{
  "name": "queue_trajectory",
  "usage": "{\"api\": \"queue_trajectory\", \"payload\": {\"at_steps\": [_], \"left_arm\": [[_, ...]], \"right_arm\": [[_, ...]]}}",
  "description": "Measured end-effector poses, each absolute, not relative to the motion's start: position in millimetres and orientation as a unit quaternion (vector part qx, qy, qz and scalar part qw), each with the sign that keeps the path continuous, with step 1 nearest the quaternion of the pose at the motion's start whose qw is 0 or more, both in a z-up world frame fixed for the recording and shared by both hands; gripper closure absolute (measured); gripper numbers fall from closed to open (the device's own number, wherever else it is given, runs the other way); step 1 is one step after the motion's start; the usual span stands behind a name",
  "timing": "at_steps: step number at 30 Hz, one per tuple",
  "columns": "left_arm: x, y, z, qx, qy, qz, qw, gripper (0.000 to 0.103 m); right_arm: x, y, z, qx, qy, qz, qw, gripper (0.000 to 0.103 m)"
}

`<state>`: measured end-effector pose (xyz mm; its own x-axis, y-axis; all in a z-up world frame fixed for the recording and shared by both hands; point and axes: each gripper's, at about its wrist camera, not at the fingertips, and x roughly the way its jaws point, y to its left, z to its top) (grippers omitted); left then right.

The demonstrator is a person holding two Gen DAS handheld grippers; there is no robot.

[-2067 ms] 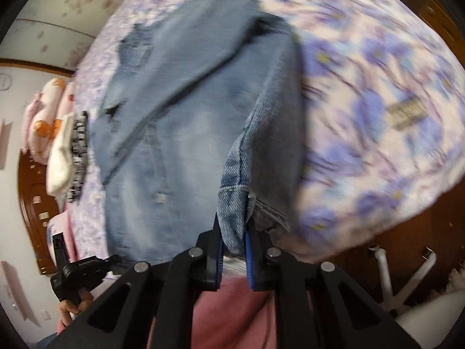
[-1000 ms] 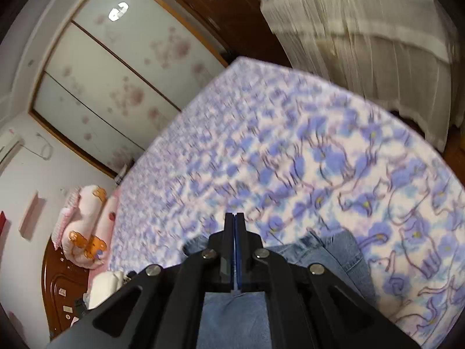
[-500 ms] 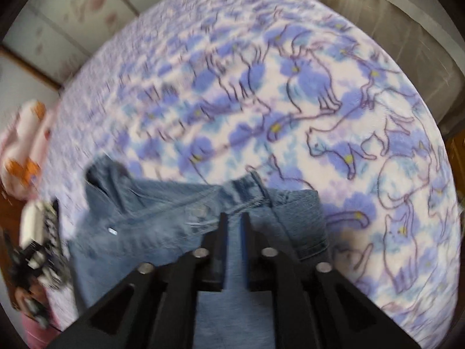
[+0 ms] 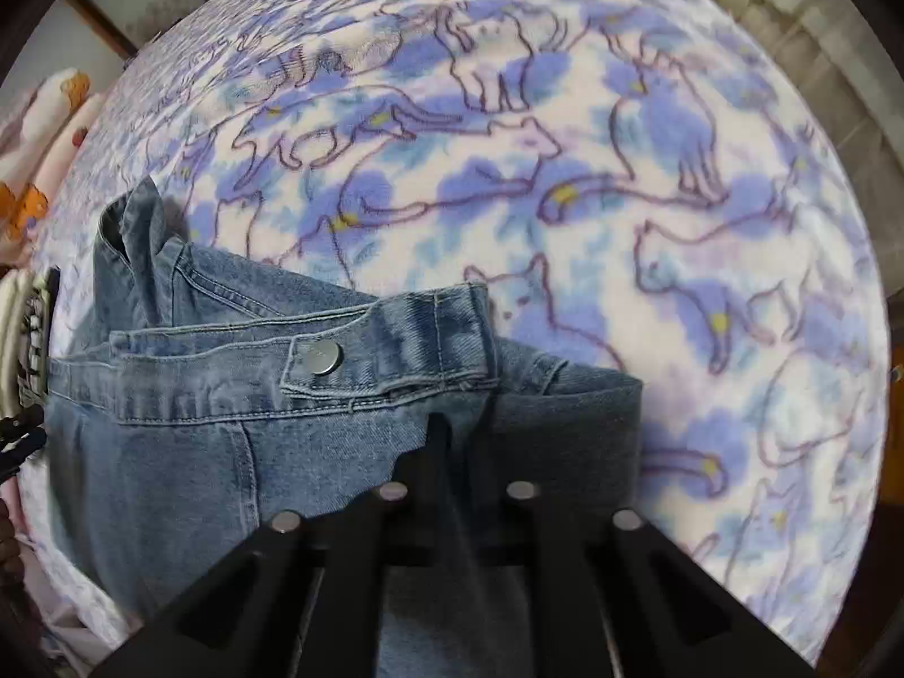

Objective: Fold large clothes

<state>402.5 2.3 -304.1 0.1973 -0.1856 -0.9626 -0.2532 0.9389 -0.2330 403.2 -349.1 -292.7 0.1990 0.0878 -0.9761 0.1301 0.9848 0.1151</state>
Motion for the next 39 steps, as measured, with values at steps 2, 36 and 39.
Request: {"api": "queue_trajectory", "payload": {"at_steps": [2, 36, 39], "left_arm": [[400, -12, -304, -0.166, 0.635, 0.009, 0.755, 0.033], [365, -128, -301, -0.075, 0.661, -0.121, 0.737, 0.055], [365, -135, -324, -0.104, 0.689, -0.123, 0.707, 0.086]], "right_arm": [[399, -349, -285, 0.088, 0.619, -0.013, 0.780, 0.100], [344, -201, -249, 0.140, 0.558, 0.137, 0.807, 0.103], [345, -185, -282, 0.170, 0.572, 0.135, 0.791, 0.103]]}}
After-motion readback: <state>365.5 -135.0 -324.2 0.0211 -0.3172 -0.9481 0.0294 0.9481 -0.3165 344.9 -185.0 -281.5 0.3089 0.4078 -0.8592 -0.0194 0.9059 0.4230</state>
